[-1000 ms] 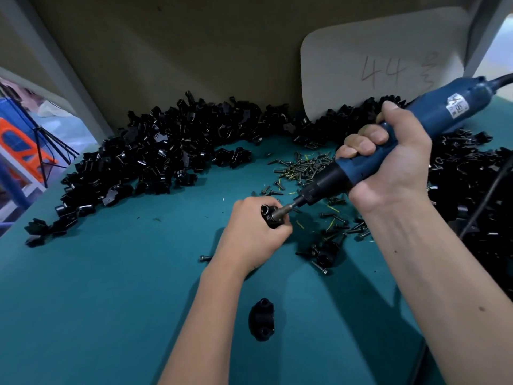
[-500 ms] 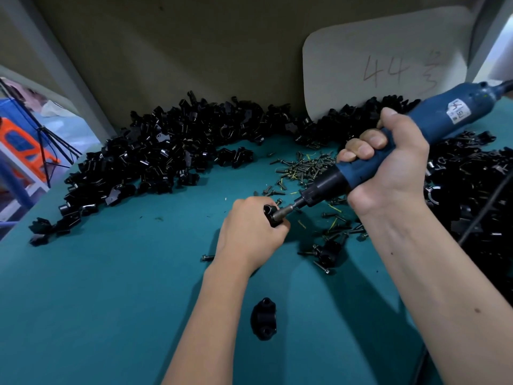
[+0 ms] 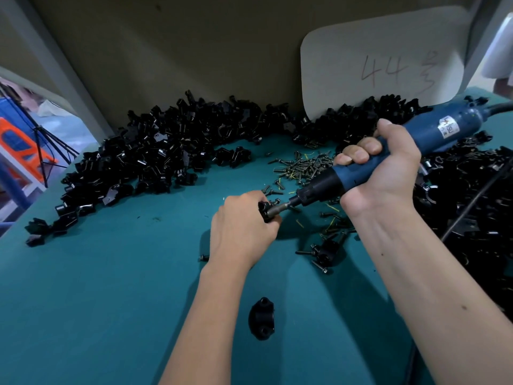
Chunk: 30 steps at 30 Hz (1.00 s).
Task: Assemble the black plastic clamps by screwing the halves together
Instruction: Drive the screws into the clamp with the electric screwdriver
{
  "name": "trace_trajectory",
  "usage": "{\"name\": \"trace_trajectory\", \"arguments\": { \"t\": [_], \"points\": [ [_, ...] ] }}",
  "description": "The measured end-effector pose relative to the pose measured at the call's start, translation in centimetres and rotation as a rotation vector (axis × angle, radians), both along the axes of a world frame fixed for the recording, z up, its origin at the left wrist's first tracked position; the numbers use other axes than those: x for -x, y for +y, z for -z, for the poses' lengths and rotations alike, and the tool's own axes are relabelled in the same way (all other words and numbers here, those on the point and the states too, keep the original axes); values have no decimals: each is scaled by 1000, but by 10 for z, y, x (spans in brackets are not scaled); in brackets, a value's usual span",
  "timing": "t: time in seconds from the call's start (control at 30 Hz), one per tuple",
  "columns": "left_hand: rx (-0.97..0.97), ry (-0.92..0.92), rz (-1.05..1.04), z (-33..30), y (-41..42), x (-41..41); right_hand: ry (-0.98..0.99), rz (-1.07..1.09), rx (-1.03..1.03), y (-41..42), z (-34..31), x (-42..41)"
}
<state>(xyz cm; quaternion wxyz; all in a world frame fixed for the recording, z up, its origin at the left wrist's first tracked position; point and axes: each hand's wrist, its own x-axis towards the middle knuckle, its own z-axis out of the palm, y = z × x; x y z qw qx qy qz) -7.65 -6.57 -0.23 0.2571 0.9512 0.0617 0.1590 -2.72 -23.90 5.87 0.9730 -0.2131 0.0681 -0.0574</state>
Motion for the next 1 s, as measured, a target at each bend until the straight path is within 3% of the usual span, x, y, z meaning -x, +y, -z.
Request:
{"name": "trace_trajectory", "arguments": {
  "t": [0.17, 0.4, 0.47, 0.53, 0.63, 0.77, 1.0],
  "points": [
    [-61, -74, -46, 0, 1, -1, 40, -13, -61, -2, 6, -2],
    [120, -151, 93, -2, 13, 3, -132, -135, -68, -8, -2, -1],
    [355, -58, 210, -3, 19, 4, -191, -203, -127, -13, -2, 0],
    [747, 105, 330, -5, 30, 6, -242, -260, -183, -18, -1, 1],
    [1146, 150, 395, -15, 44, 7, -202, -239, -73, -21, -2, -2],
    [1336, 94, 220, -20, 43, 6, -120, -308, -63, -14, 4, -1],
    [1418, 198, 132, -16, 38, 4, 5, -267, -3, -3, 11, -4]
  ]
}}
